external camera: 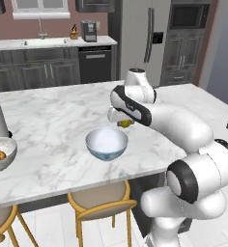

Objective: Take the fruits from the plate on the dining counter and place two fruits in each bowl.

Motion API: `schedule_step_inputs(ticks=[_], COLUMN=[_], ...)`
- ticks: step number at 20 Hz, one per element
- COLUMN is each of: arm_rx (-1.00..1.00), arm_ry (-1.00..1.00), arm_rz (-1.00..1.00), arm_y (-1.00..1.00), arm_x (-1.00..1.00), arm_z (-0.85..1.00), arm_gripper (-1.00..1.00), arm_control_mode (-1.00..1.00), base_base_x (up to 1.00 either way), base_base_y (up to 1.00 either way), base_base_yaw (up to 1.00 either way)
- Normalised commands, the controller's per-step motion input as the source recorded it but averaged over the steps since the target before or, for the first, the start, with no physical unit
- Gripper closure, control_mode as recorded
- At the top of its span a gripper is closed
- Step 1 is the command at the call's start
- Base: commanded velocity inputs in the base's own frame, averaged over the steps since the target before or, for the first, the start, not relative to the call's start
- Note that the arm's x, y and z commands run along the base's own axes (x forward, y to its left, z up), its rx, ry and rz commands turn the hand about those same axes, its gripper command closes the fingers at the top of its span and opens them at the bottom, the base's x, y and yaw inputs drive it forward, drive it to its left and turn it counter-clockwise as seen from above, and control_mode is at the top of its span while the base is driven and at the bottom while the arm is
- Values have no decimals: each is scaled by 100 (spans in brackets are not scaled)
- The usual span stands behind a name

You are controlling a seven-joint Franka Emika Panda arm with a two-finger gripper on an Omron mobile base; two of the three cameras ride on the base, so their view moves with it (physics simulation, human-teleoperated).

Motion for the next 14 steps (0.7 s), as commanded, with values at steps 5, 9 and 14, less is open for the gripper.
schedule_step_inputs(ticks=[5,9,14], arm_rx=[0,0,0], arm_ry=[3,5,13], arm_rz=[2,0,0], arm_y=[57,14,0], arm_x=[90,100,31], arm_z=[-43,-78,-50], arm_gripper=[100,100,100], arm_control_mode=[-100,-100,-100], base_base_x=[0,0,0], base_base_y=[0,0,0], base_base_yaw=[0,0,0])
